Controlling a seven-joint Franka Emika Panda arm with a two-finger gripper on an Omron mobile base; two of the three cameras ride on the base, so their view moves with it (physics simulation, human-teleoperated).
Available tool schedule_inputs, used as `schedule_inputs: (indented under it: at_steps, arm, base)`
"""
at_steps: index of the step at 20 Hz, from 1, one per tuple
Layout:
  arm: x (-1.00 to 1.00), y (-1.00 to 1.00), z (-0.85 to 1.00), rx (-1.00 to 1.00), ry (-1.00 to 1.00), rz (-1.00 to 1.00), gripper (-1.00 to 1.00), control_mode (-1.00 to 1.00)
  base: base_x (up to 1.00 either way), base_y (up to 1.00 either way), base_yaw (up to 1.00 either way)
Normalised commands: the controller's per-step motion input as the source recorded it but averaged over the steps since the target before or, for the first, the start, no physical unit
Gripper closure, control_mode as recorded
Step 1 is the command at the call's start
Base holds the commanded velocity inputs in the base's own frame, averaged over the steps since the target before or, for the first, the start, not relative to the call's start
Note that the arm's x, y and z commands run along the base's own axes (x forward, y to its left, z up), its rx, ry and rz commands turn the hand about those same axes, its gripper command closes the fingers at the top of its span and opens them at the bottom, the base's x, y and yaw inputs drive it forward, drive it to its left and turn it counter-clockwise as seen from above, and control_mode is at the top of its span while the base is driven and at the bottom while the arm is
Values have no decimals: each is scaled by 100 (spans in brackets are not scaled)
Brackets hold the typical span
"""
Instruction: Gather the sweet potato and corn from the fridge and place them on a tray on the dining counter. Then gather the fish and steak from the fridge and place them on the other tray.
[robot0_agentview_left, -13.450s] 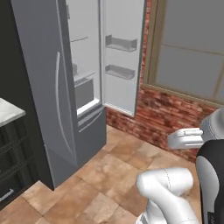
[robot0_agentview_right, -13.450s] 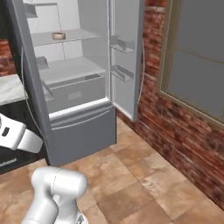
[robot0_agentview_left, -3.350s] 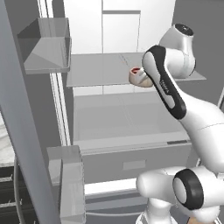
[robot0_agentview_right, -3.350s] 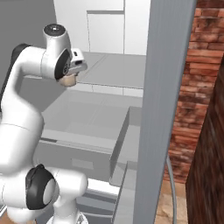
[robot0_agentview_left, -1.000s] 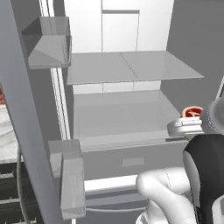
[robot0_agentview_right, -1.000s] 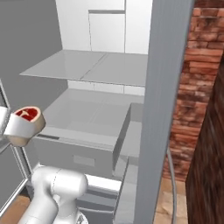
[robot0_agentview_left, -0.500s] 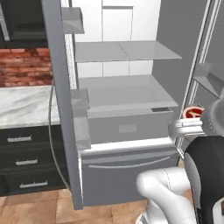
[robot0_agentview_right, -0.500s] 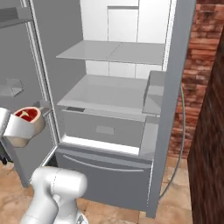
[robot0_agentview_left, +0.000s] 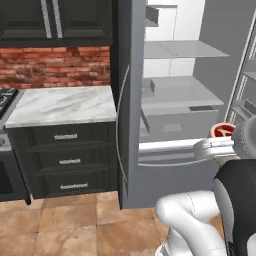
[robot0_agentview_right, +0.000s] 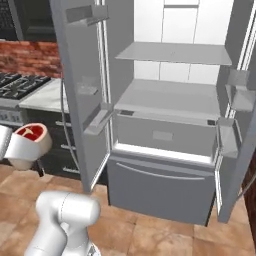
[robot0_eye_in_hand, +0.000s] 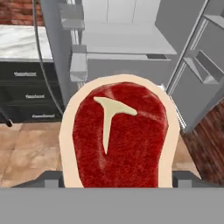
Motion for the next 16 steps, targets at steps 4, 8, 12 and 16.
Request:
schedule_inputs:
  at_steps: [4, 8, 12, 16]
  arm:
    - [0, 0, 0, 0, 0, 0, 100, 100]
    - [0, 0, 0, 0, 0, 0, 100, 100]
    - [0, 0, 0, 0, 0, 0, 100, 100]
    - [0, 0, 0, 0, 0, 0, 100, 100]
  base:
    - [-5, 100, 10]
    - [0, 100, 13]
    - [17, 99, 29]
    - [42, 54, 47]
